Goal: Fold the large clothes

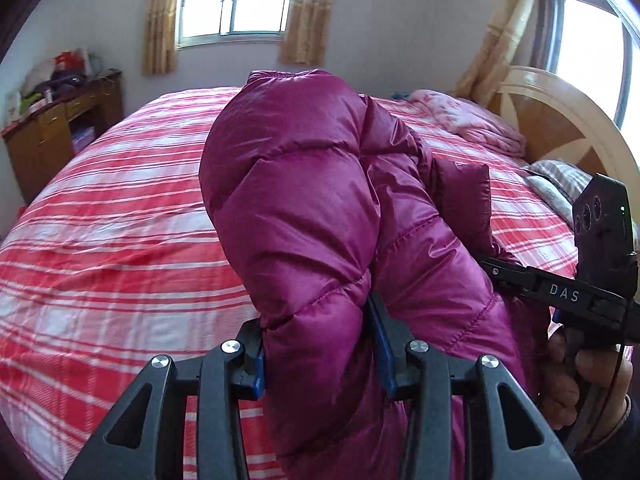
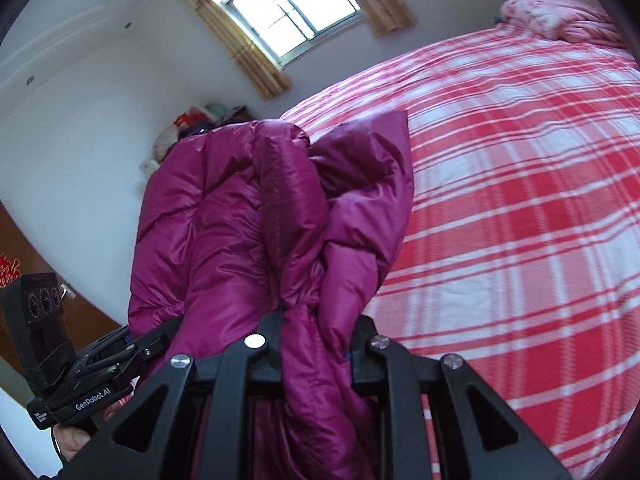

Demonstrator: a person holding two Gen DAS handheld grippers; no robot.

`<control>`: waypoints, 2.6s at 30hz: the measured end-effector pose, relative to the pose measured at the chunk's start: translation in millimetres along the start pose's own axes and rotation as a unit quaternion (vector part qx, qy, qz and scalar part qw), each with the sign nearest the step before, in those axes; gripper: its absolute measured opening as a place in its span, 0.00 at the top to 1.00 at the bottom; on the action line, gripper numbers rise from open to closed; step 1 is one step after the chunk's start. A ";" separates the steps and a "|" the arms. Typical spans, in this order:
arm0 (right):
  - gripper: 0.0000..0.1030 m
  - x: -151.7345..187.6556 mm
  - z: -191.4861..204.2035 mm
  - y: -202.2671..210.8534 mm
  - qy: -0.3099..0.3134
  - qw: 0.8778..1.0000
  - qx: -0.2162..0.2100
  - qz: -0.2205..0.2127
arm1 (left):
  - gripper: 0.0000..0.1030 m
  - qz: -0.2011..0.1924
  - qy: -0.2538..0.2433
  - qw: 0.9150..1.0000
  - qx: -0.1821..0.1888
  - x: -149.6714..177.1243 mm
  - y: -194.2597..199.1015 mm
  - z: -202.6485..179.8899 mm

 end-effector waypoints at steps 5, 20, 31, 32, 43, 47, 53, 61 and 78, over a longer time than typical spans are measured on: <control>0.79 6.5 29.7 -32.9 0.021 0.999 -0.021 0.026 | 0.58 -0.006 0.019 0.999 -0.028 8.3 14.4 37.1; 0.79 33.7 80.1 -125.7 0.061 0.991 -0.058 0.100 | 0.58 0.003 0.055 0.993 -0.100 39.7 33.1 110.6; 0.79 42.6 84.9 -158.8 0.069 0.989 -0.045 0.122 | 0.53 0.015 0.074 0.991 -0.110 60.0 29.2 130.0; 0.78 42.8 84.3 -160.4 0.069 0.989 -0.043 0.123 | 0.50 0.016 0.073 0.991 -0.111 60.6 27.8 130.2; 0.58 46.7 69.5 -164.9 0.060 0.990 -0.020 0.129 | 0.19 0.011 0.089 0.986 -0.143 68.6 29.1 142.8; 0.52 44.2 72.0 -155.9 0.071 0.991 -0.006 0.115 | 0.19 0.006 0.072 0.987 -0.143 64.8 40.5 136.4; 0.30 31.3 85.1 -120.5 0.091 0.994 0.018 0.065 | 0.19 -0.038 0.049 0.987 -0.147 45.7 75.3 124.9; 0.19 13.6 138.0 -41.2 0.161 0.985 0.035 -0.046 | 0.18 -0.119 0.035 0.981 -0.152 13.9 133.5 106.0; 0.12 13.8 167.2 3.9 0.183 0.978 0.030 -0.092 | 0.15 -0.171 0.028 0.975 -0.139 -2.4 168.2 91.6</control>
Point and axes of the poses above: each gripper's, at about its wrist camera, not at the fingertips, and y roughly against the way its jaws point, z to its left, x to its underside, the point moved 4 cm from there along -y, roughly the way its jaws point, and after that the axes turned 7 degrees about -z, right-handed, at the moved point
